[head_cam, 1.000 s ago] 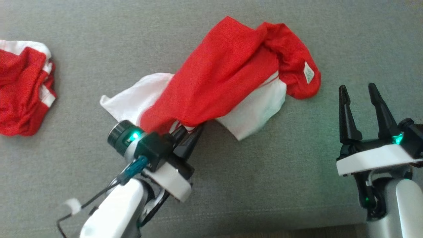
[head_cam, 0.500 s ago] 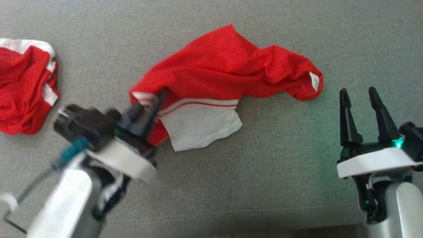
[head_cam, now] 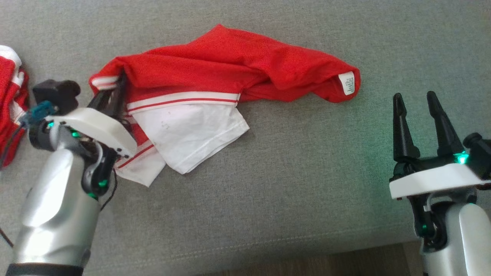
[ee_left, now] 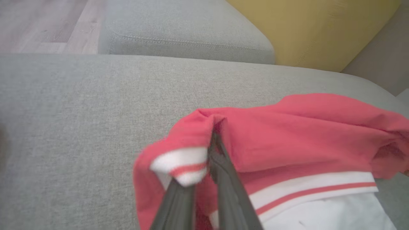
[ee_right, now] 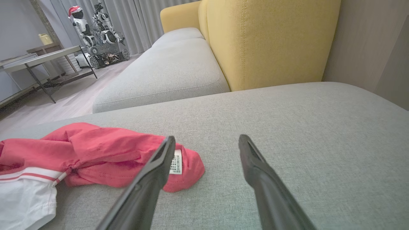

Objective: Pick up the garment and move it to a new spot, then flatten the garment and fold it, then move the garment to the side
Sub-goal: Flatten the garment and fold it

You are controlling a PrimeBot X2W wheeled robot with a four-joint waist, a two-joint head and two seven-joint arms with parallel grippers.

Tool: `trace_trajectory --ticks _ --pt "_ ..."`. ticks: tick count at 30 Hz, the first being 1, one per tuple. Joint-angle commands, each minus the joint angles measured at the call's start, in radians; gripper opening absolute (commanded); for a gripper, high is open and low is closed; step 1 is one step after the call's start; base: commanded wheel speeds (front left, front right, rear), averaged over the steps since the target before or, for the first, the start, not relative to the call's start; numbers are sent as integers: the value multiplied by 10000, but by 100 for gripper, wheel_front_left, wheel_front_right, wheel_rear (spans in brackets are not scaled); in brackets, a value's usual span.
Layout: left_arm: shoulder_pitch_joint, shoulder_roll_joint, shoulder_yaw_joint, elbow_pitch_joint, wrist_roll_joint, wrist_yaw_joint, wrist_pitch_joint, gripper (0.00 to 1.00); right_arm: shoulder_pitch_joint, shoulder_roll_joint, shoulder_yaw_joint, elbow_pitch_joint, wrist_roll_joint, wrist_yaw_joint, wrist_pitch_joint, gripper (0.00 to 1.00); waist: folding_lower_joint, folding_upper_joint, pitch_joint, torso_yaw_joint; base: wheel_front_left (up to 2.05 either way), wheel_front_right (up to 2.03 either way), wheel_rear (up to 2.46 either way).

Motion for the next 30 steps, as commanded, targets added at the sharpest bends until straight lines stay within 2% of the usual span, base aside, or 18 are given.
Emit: trace_trajectory --ticks 1,4,6,12,19,24,30 --pt "-373 250 299 -153 26 -61 -187 100 -170 -20 205 -288 64 75 -102 100 0 0 -17 23 0 0 0" --pt "-294 183 198 196 181 -41 -705 100 -183 -20 165 -244 -11 75 -103 100 0 0 -107 96 0 0 0" --pt "-73 137 191 236 318 131 -1143 100 -163 -20 134 -235 -88 75 -94 100 0 0 -233 170 0 0 0" --pt "1051 -57 480 -702 677 1027 -2011 100 -81 -63 25 -335 -365 75 -28 100 0 0 -693 455 0 0 0" --pt "2684 -94 1001 -2898 1282 2010 -2170 100 68 -136 112 -427 -557 75 208 100 0 0 -1235 706 0 0 0" --pt "3827 -121 945 -4054 1546 2361 -2171 100 330 -138 206 -423 -564 75 343 100 0 0 -1552 781 0 0 0" --pt "4542 -151 722 -4594 1648 2601 -1924 100 515 -131 271 -443 -558 75 425 100 0 0 -1694 796 0 0 0"
